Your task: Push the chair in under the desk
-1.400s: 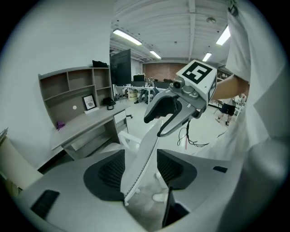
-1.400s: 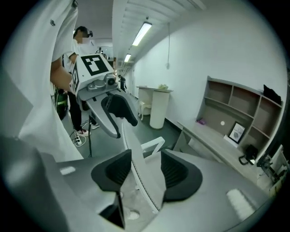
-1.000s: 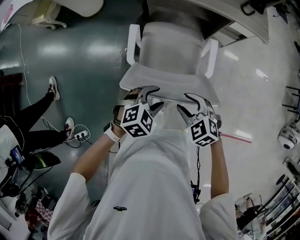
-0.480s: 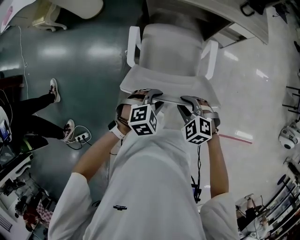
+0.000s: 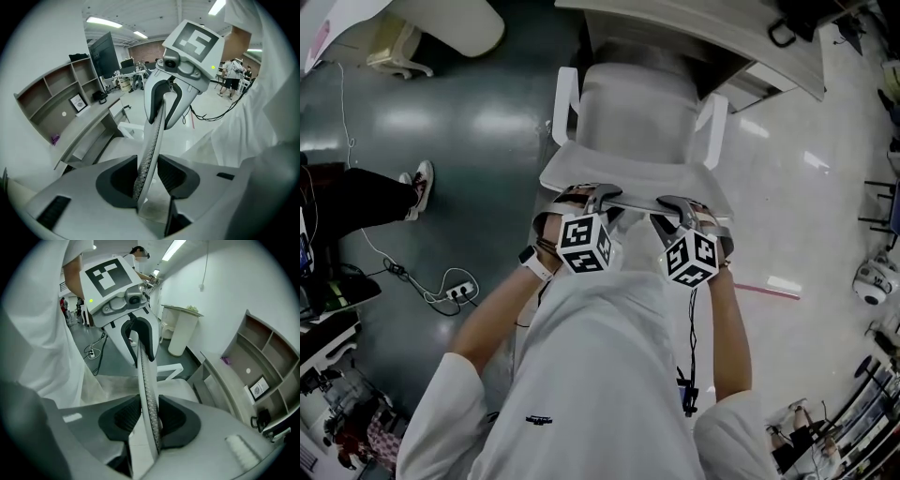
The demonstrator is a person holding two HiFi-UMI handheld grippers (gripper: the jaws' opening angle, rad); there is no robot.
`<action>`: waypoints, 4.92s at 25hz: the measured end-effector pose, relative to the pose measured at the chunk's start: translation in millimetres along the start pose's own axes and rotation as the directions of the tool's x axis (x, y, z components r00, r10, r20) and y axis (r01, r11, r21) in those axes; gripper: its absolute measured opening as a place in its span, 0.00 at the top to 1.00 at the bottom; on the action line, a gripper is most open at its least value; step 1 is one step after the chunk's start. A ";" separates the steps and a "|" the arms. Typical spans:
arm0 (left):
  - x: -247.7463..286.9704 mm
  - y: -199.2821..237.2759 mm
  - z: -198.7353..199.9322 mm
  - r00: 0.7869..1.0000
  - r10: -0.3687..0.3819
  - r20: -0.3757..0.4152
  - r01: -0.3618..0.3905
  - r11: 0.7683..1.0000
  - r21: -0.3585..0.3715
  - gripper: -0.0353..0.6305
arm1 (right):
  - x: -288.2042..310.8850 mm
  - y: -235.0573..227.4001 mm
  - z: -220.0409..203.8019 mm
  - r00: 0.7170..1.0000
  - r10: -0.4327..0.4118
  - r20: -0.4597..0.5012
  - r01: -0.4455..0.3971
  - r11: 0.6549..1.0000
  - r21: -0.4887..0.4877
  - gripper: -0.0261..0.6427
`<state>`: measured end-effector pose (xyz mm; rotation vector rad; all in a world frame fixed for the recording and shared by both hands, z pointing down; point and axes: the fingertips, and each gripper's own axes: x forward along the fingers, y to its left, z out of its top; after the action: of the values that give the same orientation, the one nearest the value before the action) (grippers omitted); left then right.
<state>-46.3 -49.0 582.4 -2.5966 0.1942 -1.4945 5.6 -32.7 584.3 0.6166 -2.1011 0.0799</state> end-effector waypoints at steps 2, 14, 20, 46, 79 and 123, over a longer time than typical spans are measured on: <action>4.8 8.1 5.6 1.000 -0.002 -0.001 0.002 1.000 -0.001 0.74 | -0.1 -10.6 -2.8 1.000 -0.005 0.001 0.005 1.000 0.000 0.77; 27.7 53.2 24.4 1.000 0.012 0.000 -0.012 1.000 0.007 0.74 | 7.9 -62.9 -9.6 1.000 -0.017 0.000 0.017 1.000 -0.019 0.78; 36.2 69.4 34.2 1.000 0.024 -0.003 -0.024 1.000 0.001 0.74 | 9.1 -84.2 -13.4 1.000 -0.008 0.002 0.008 1.000 -0.020 0.78; 66.5 158.5 56.6 0.998 0.054 -0.032 -0.053 0.998 0.038 0.71 | 23.1 -171.0 -7.4 0.995 -0.087 0.037 0.088 0.996 -0.024 0.79; 124.2 304.0 107.4 0.993 0.110 -0.032 -0.109 0.994 0.028 0.70 | 49.9 -333.1 -14.4 0.992 -0.116 0.050 0.120 0.990 -0.072 0.79; 112.8 324.9 156.6 0.954 0.272 0.124 -0.272 0.962 -0.025 0.66 | 7.5 -377.2 -18.3 0.944 -0.310 0.113 0.310 0.951 0.017 0.70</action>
<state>131.9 -379.7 540.4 -2.5327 0.5203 -1.2333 188.2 -359.6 535.3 0.9640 -2.0858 -0.1373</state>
